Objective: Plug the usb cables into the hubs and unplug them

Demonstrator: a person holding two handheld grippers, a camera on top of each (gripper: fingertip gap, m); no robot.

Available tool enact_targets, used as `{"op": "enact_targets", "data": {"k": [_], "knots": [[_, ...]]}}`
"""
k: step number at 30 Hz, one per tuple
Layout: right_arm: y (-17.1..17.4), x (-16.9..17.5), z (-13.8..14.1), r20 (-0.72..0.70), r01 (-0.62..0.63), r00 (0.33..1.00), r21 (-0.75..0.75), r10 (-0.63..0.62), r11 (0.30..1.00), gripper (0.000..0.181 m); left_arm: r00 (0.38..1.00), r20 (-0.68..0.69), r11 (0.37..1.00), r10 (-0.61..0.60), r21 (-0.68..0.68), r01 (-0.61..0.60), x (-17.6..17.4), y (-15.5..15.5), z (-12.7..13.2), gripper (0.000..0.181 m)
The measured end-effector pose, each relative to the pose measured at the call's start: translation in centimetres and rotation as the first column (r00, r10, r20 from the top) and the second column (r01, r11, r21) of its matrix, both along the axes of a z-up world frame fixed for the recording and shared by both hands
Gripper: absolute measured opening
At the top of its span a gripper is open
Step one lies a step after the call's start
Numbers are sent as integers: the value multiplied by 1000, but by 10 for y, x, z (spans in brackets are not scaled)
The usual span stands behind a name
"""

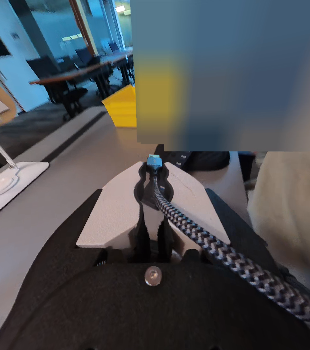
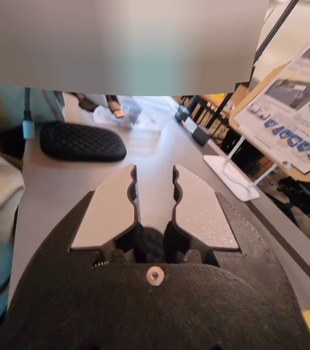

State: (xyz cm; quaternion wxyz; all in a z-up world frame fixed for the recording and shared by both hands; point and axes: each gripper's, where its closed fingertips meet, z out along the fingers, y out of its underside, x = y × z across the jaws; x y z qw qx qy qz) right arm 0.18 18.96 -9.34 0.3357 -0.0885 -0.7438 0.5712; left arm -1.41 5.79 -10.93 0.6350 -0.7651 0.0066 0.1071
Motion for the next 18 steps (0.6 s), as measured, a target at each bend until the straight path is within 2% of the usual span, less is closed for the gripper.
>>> {"op": "enact_targets", "data": {"k": [3, 5, 9, 12, 15, 18], "knots": [[11, 6, -19, 48, 2, 999, 121, -8, 993, 45, 1000, -6, 998, -14, -57, 14, -3, 6, -13, 16], [17, 6, -21, 44, 23, 999, 153, -30, 988, 47, 999, -16, 998, -37, -53, 36, -3, 10, -15, 16], [22, 8, -30, 74, 9, 997, 173, -22, 985, 51, 996, -7, 994, -90, 57, 90, 1, 14, -4, 16], [34, 10, -49, 135, 19, 989, 260, -56, 966, 54, 993, 11, 988, -119, 97, 117, 2, 15, -1, 16], [49, 14, -73, 217, 16, 971, 362, -101, 932, 64, 993, 31, 993, -116, 40, 115, -2, 16, -9, 16], [46, 14, -87, 276, -6, 955, 397, -113, 918, 71, 989, 23, 983, -148, -103, 150, 0, 21, -23, 16]]}}
